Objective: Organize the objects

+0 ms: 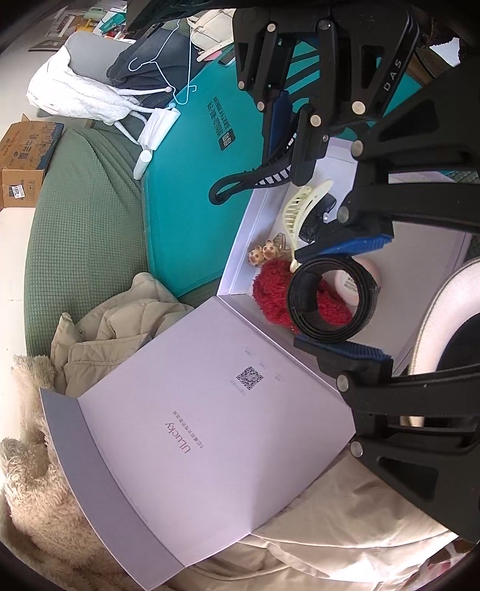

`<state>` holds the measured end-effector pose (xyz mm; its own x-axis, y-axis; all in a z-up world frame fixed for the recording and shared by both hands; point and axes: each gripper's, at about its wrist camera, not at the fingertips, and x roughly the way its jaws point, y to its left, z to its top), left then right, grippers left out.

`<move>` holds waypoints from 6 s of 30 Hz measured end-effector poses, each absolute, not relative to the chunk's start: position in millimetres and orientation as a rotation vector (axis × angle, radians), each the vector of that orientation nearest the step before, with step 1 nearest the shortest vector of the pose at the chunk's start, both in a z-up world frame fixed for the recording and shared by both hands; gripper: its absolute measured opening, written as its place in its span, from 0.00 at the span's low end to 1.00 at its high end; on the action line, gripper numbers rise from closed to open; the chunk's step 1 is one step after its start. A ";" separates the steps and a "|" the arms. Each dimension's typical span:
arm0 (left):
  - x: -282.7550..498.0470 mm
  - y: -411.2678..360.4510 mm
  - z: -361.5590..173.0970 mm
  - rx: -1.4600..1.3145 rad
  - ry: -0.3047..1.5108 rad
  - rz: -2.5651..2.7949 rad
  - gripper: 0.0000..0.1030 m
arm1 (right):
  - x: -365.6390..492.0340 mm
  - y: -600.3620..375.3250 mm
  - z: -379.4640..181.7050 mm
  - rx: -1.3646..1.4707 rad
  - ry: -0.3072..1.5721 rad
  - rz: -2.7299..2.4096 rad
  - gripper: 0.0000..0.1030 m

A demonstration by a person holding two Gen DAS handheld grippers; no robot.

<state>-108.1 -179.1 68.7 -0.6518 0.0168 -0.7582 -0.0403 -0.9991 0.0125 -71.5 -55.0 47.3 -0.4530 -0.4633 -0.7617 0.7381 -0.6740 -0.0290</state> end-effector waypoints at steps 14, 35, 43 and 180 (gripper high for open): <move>-146.9 -197.7 45.0 -1.351 0.000 2.790 0.36 | -107.6 -68.1 35.7 0.958 0.425 -2.101 0.19; -174.5 -193.9 -18.9 -1.457 -0.045 2.700 0.36 | -134.0 -80.2 -8.4 1.034 0.372 -2.035 0.19; -178.0 -186.8 -36.0 -1.502 -0.004 2.667 0.36 | -139.1 -80.0 -22.6 1.076 0.370 -2.026 0.19; 7.1 -170.6 96.6 -1.421 -0.025 2.891 0.85 | 6.7 26.0 80.1 0.968 0.403 -2.320 0.65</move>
